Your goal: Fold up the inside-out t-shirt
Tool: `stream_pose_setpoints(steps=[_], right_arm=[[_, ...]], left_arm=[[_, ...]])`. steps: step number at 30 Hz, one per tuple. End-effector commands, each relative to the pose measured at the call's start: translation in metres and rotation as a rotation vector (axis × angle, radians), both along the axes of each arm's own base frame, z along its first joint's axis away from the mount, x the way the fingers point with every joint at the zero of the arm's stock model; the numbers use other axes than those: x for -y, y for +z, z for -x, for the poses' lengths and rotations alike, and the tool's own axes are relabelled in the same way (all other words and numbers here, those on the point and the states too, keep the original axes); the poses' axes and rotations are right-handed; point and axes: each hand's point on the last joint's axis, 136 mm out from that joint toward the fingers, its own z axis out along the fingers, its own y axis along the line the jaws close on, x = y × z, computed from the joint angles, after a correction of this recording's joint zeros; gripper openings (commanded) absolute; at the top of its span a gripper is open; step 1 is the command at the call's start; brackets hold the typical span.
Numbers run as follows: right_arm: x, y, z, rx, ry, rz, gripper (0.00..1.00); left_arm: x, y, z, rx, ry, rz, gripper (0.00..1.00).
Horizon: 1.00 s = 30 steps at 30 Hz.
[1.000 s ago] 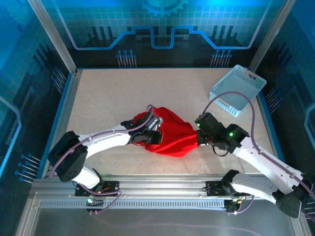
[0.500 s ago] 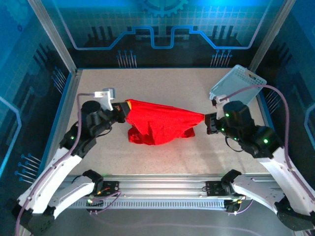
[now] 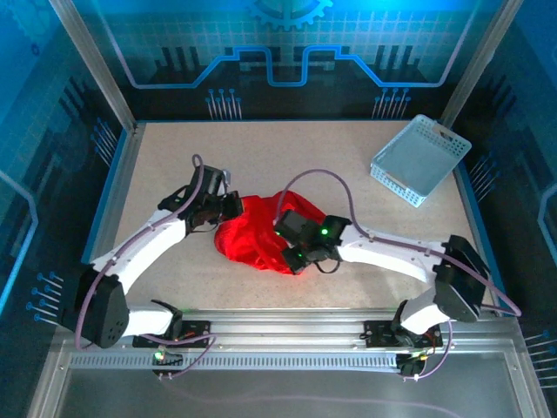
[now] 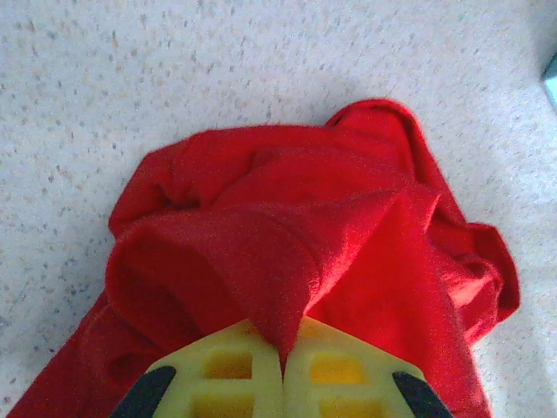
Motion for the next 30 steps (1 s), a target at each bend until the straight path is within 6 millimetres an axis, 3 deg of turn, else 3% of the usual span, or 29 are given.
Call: stream_pose_setpoints(steps=[1, 2, 3, 5, 9, 11, 15, 17, 21, 26, 30], right_arm=[[-0.042, 0.047, -0.040, 0.090, -0.057, -0.146, 0.00], [-0.045, 0.046, -0.048, 0.084, -0.072, -0.137, 0.00], [-0.049, 0.044, -0.054, 0.074, -0.088, -0.133, 0.00], [-0.056, 0.039, -0.064, 0.041, -0.108, -0.154, 0.00], [-0.068, 0.036, -0.077, -0.026, -0.122, -0.218, 0.00], [-0.070, 0.042, -0.080, -0.013, -0.114, -0.222, 0.03], [-0.060, 0.056, -0.081, 0.022, -0.108, -0.234, 0.29], [-0.049, 0.067, -0.079, 0.046, -0.112, -0.240, 0.35], [-0.022, 0.080, -0.069, 0.115, -0.111, -0.245, 0.39], [0.011, 0.061, -0.059, 0.125, -0.138, -0.239, 0.39], [0.011, 0.040, -0.052, 0.091, -0.126, -0.291, 0.40]], left_arm=[[-0.013, 0.004, 0.001, -0.019, 0.047, -0.052, 0.21], [-0.017, -0.002, 0.004, -0.043, 0.056, -0.077, 0.41], [-0.023, -0.007, 0.007, -0.061, 0.068, -0.103, 0.55], [-0.034, -0.009, 0.016, -0.063, 0.105, -0.135, 0.64], [-0.050, 0.001, 0.041, 0.035, 0.174, -0.130, 0.73], [-0.038, 0.011, 0.053, 0.109, 0.120, -0.106, 0.75], [0.021, 0.021, 0.080, 0.209, -0.111, -0.012, 0.76], [0.047, 0.013, 0.091, 0.202, -0.197, 0.027, 0.76], [0.077, -0.005, 0.095, 0.164, -0.239, 0.102, 0.73], [0.103, -0.005, 0.087, 0.166, -0.248, 0.162, 0.65], [0.118, -0.014, 0.086, 0.154, -0.267, 0.122, 0.63]])
